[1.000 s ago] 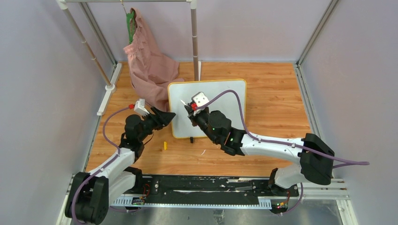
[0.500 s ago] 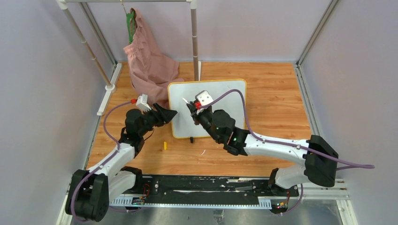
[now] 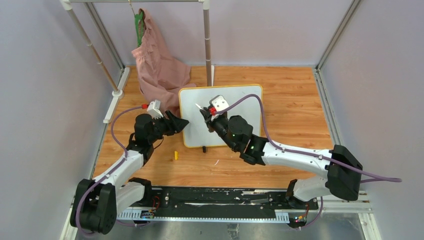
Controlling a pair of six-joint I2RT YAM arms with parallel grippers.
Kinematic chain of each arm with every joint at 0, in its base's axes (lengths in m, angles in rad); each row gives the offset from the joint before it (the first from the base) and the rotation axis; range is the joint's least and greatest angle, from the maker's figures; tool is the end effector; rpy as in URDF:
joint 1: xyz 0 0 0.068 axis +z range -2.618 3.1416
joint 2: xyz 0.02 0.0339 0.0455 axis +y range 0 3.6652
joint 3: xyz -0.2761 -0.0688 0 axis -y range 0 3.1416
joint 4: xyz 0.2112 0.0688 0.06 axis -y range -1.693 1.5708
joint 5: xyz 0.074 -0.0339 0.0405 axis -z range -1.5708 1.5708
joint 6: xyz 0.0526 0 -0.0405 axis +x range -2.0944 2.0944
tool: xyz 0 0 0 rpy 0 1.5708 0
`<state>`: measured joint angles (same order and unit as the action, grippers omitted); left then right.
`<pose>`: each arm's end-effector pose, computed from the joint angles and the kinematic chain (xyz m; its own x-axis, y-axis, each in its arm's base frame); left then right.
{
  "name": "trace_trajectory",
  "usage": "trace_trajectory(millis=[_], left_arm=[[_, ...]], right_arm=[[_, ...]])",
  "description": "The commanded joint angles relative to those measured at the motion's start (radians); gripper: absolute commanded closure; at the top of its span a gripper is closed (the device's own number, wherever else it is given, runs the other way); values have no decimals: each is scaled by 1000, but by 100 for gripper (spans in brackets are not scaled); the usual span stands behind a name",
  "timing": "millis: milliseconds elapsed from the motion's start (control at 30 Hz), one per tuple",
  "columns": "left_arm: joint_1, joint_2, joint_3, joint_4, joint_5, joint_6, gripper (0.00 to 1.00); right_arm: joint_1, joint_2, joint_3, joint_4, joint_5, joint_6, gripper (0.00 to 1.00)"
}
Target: Write a sentence on the whiteboard
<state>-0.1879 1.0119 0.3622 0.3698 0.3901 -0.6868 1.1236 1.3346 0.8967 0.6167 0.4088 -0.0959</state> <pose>0.1888 -0.0563 0.2337 -0.5471 -0.4929 -0.6766 0.2392 0.6825 -0.6906 0.1453 0.2546 0.3685 0.1396 0.0879 -0.9863 -0.6478 0.7614 -0.0239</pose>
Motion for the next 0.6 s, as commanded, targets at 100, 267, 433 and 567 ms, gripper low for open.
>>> trace_trajectory(millis=[100,267,433,567], left_arm=[[13,0,-23,74,17,-10,42],[13,-2,-35,97,15,-23,49],[13,11,-42,106,21,-34,54],[13,15,-42,110,24,-36,59]], right_arm=[[-21,71,74,12,-5,5,100],[-23,103,103,12,0,9,100],[-22,115,106,21,2,13,100],[-22,127,112,25,3,15,100]])
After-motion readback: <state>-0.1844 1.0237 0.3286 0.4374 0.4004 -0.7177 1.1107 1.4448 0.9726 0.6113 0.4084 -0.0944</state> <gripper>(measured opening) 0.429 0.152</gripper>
